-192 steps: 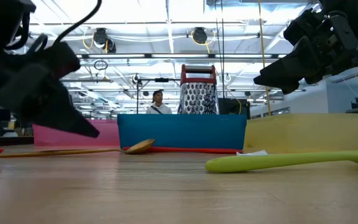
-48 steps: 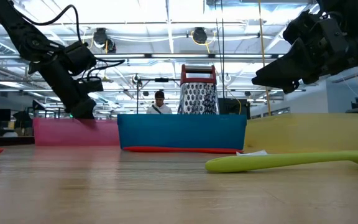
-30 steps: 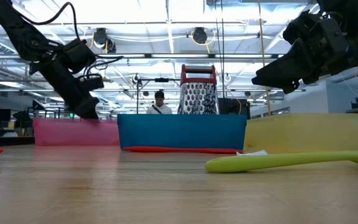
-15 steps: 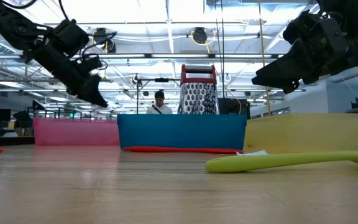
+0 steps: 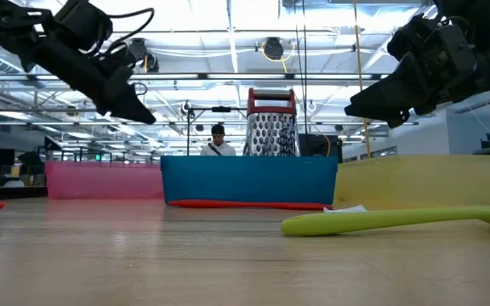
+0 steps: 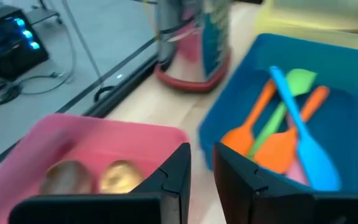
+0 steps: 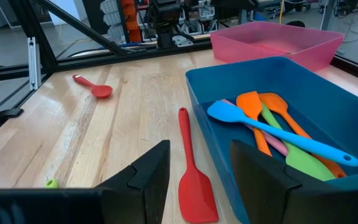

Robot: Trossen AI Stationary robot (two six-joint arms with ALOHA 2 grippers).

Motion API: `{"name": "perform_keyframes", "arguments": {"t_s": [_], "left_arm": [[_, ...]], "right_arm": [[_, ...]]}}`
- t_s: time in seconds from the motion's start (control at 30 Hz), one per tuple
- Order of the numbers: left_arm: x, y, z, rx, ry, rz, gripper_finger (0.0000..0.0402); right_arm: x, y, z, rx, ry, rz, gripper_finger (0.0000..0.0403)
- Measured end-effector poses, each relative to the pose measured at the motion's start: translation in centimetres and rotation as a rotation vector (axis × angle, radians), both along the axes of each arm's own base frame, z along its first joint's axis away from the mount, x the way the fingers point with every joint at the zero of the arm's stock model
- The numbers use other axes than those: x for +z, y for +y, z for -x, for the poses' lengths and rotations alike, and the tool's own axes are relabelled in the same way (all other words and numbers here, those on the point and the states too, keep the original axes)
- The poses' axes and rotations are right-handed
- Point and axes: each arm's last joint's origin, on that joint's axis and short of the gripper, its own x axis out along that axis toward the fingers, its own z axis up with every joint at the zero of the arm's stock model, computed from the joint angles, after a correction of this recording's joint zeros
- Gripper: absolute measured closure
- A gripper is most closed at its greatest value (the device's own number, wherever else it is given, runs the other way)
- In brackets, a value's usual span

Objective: Pick & Place Kitchen Items
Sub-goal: Put the orange serving spoon into the pink bin

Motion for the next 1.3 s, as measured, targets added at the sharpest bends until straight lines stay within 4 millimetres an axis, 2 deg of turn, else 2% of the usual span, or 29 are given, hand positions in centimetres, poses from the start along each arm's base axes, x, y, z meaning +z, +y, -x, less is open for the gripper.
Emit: {"name": "perform_keyframes", "arguments": {"t_s": [0.67,1.3], "left_arm": [[0.1,-6.6,-2.0,-0.272,-0.071,0.174,0.033],[0.1,-12.3,-1.6,-0.293,-0.121,0.261,0.033]], "right_arm": [[0.0,0.0,0.0,0.0,0.0,0.0,0.0243],[0.0,0.0,0.0,-0.003,0.0,0.001,0.0243]]}}
